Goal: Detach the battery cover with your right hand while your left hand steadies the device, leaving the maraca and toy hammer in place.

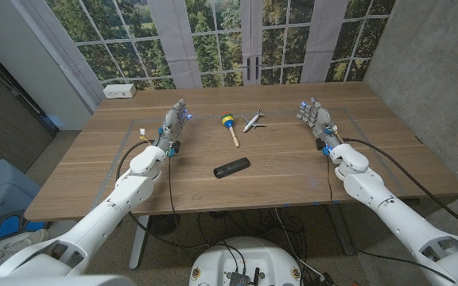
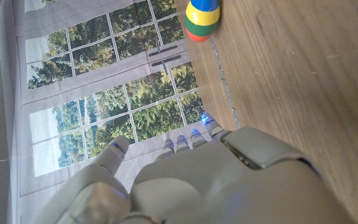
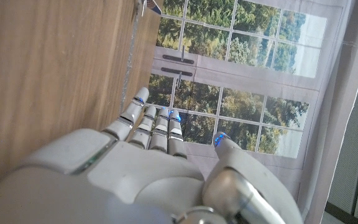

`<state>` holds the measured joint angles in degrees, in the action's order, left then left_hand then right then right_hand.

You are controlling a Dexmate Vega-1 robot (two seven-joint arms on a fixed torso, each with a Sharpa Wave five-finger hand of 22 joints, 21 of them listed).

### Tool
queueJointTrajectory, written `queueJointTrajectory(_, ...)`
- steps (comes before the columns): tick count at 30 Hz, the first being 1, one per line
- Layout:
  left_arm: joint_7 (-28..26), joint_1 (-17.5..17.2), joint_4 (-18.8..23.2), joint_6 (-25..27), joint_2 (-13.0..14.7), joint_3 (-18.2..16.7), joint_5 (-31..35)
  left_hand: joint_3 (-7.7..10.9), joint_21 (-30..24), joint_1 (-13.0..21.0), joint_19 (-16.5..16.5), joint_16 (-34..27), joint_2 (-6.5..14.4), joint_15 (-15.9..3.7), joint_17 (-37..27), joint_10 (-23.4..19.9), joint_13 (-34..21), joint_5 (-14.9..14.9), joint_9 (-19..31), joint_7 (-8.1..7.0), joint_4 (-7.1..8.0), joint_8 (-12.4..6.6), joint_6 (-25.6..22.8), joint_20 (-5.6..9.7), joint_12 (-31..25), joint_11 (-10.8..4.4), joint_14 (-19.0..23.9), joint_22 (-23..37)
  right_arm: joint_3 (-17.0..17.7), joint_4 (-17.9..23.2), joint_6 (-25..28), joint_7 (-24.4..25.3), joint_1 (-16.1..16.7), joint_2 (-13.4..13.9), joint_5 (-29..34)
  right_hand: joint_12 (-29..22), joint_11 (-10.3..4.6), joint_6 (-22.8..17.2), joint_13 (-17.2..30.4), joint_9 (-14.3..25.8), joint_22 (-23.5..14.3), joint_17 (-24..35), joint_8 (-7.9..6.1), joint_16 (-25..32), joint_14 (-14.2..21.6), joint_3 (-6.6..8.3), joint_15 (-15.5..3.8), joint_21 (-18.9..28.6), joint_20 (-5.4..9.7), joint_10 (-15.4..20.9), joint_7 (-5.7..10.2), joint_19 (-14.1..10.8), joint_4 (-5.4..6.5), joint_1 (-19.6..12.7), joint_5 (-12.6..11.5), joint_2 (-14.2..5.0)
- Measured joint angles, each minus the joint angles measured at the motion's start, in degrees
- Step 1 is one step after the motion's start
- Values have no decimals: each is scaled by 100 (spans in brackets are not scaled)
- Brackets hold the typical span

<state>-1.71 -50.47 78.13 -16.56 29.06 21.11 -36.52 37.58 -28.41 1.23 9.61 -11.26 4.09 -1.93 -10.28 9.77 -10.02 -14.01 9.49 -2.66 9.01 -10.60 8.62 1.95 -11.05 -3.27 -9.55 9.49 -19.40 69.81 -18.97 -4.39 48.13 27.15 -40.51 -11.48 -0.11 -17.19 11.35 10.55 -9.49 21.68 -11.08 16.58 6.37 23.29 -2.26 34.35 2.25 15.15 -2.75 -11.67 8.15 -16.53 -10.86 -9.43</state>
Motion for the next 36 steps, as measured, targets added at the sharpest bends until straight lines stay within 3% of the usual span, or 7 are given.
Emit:
queueJointTrajectory(7,-222,-77,167,45,-32,2,90,34,0,2,0,0,2,0,5,0,0,0,0,-15,-41,0,-15,0,0,0,0,0,118,-344,-118,-132,-1,-125,-175,0,29,0,-1,0,0,-16,0,0,0,6,0,0,0,28,0,0,7,-1,0,-1)
queueJointTrajectory(11,-371,-132,339,89,-38,46,204,-3,0,117,-24,0,91,0,43,0,1,0,1,-209,-373,-34,-243,-105,-36,0,0,-1,159,-482,-206,-235,-7,-171,-306,0,65,-31,-17,-16,1,-43,0,0,-1,37,0,-24,0,65,-31,0,-25,-1,0,-1)
queueJointTrajectory(17,-776,-199,511,145,-3,83,583,-96,0,394,-759,-68,-112,150,43,-451,1,163,27,-287,-1067,-88,-743,-402,-88,29,744,28,195,-665,-254,-298,-38,-241,-373,0,103,-62,-16,-16,1,-70,0,0,61,52,62,-47,-104,103,-62,-18,-75,0,0,-1)
queueJointTrajectory(22,-1210,-314,788,187,75,146,1071,-128,0,414,-1102,-99,-221,186,33,-790,-27,228,27,-278,-1351,-116,-1005,-515,-133,81,1156,32,210,-729,-329,-314,-41,-284,-392,0,134,-92,-16,-16,2,-92,0,0,92,54,93,-87,-166,134,-93,-39,-138,-1,0,0)
queueJointTrajectory(28,-1628,-343,852,256,94,161,1595,-136,0,437,-1397,-133,-244,181,27,-1060,-27,238,35,-267,-1466,-132,-1130,-550,-133,131,1548,53,223,-718,-348,-309,16,-309,-392,-43,165,-114,-16,-16,2,-96,0,0,123,56,124,-92,-227,164,-114,-60,-196,-46,0,44)
queueJointTrajectory(29,-1691,-454,1085,269,167,216,1678,-124,0,437,-1405,-152,-244,183,27,-1068,-27,238,48,-245,-1478,-132,-1152,-542,-133,122,1560,53,225,-700,-408,-224,33,-313,-383,-43,165,-133,-16,-16,2,-96,0,0,142,59,144,-111,-227,164,-134,-60,-226,-46,0,44)
queueJointTrajectory(36,-2006,-565,1299,367,246,258,2149,-114,1,437,-1466,-166,-244,162,0,-1191,-27,279,53,-236,-1537,-132,-1222,-543,-182,123,1662,52,233,-602,-487,-106,129,-327,-333,-43,206,-135,-16,-16,2,-123,-18,0,163,60,164,-112,-247,205,-136,-80,-286,-46,0,44)
